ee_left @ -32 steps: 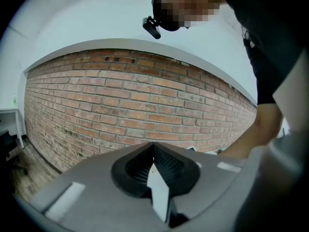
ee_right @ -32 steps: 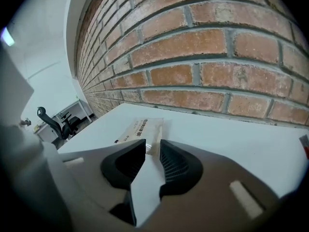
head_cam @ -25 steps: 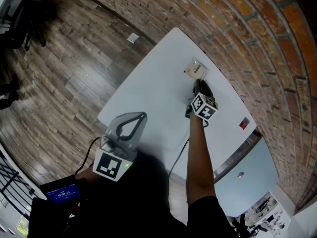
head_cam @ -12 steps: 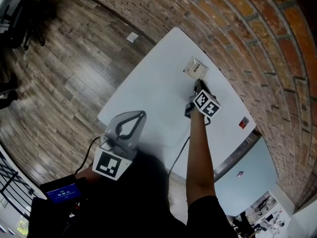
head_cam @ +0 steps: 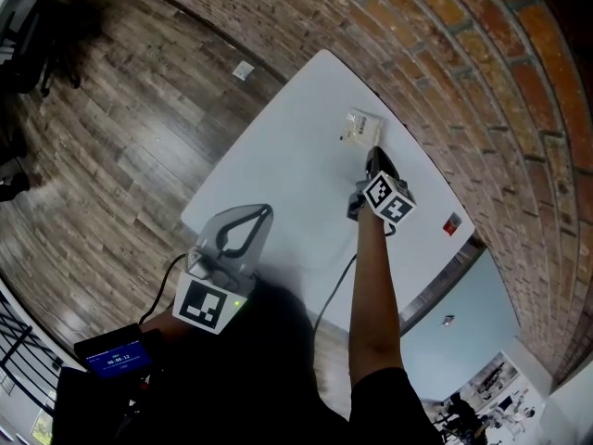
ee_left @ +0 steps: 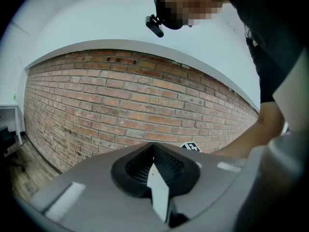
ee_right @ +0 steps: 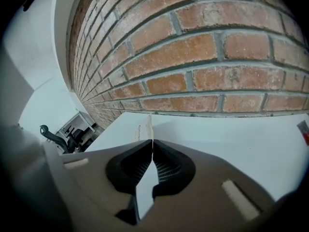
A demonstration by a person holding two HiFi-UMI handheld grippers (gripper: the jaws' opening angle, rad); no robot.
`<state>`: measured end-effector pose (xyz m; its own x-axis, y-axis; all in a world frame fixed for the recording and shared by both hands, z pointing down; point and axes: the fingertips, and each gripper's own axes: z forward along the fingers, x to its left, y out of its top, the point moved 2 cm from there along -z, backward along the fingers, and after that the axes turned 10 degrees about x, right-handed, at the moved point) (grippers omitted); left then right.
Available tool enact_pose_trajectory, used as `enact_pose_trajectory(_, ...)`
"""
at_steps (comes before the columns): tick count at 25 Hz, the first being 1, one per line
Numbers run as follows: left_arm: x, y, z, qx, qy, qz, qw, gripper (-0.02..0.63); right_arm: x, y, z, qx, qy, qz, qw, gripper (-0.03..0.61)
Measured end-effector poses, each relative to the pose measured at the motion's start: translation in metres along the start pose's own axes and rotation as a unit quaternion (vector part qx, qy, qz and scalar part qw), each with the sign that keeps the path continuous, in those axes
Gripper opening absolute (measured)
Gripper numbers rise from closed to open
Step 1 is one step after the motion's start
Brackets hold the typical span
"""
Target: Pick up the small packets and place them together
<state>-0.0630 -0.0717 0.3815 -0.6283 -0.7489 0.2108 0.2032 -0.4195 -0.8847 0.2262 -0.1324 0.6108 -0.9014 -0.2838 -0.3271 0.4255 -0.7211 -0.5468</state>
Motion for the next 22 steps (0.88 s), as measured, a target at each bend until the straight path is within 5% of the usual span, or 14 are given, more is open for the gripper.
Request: enact_pose_trajectory(22, -0.067, 0.013, -0.032, -0.050, -0.047, 0.020, 0.9974, 0.000, 0.012, -0.041, -0.129, -0.027, 0.036, -0.089, 0.995, 0.006)
